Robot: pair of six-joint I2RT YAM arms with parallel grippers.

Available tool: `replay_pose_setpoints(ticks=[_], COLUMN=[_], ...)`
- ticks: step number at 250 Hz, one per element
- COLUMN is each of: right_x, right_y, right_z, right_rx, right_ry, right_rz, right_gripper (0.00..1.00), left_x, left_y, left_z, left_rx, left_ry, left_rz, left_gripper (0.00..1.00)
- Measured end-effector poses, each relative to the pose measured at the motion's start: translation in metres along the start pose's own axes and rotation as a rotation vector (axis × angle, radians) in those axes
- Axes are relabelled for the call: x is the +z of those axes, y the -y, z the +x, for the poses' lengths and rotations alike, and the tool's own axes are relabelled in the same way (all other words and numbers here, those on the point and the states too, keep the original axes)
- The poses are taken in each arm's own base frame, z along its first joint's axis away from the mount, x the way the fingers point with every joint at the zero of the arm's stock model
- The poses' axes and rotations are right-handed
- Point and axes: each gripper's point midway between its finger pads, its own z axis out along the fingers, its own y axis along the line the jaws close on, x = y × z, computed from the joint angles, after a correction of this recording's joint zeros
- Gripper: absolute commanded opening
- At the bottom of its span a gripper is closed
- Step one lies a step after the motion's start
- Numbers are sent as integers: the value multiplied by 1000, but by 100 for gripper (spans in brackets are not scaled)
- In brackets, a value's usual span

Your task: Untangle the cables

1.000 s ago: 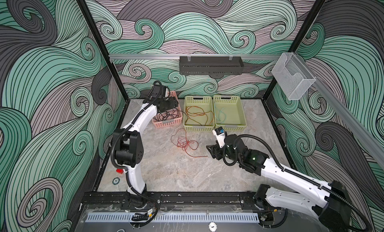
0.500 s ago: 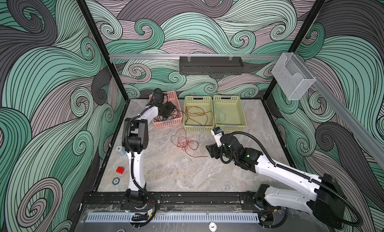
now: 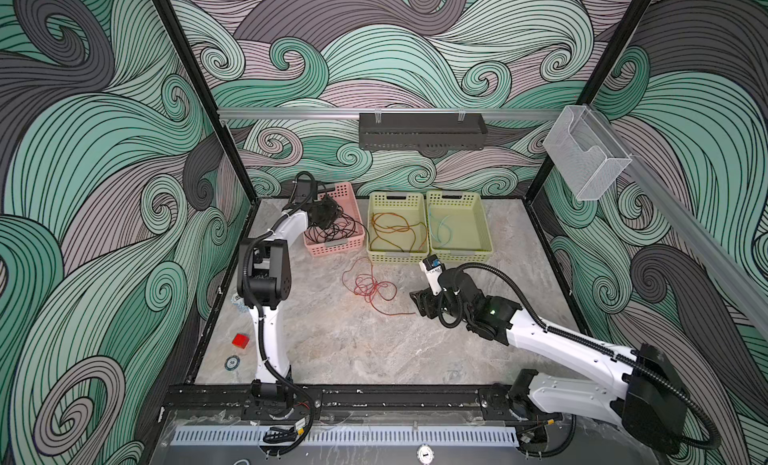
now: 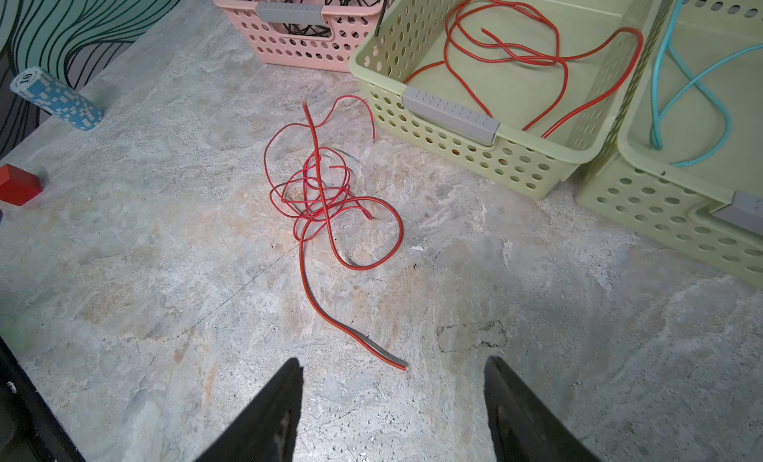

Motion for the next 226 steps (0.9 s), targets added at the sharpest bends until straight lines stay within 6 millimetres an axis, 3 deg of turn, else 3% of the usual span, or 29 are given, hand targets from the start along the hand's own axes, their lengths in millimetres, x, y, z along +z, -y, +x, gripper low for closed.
replay_pose_setpoints(ticks=[46,65,89,102,123,139,169,196,226], right_x=[4,5,6,7,8,8,9,18,42], right_y=[-6,-7,-7,-7,-7,-8,-11,-18,-28], right_z=[0,1,0,0,1,2,3,6,8], right_rx=[5,6,7,7,6,6,6,5,-8], right_ry=[-4,-5,0,-3,-7,-9,-14,-39,-90], right_rz=[-28,-35,-36,-36,-35,-37,-56,-86,-115], right_gripper=[69,69,69,69,69,69,70,70,71], left_x=[-55,-61,-56,-45,-23,-6,6,-7,-54], left_y=[40,44,35,25,9,-4,-14,3,37], left_z=[-50,-62,-68,-66,-58,-50,-33,-24,-6], left_rx=[72,90,94,92,92,92,125,192,277], left_ry=[123,142,142,125,79,33,-30,-36,-12], left_rz=[92,112,106,97,81,72,53,74,125], left_gripper=[0,0,0,0,34,52,66,68,68])
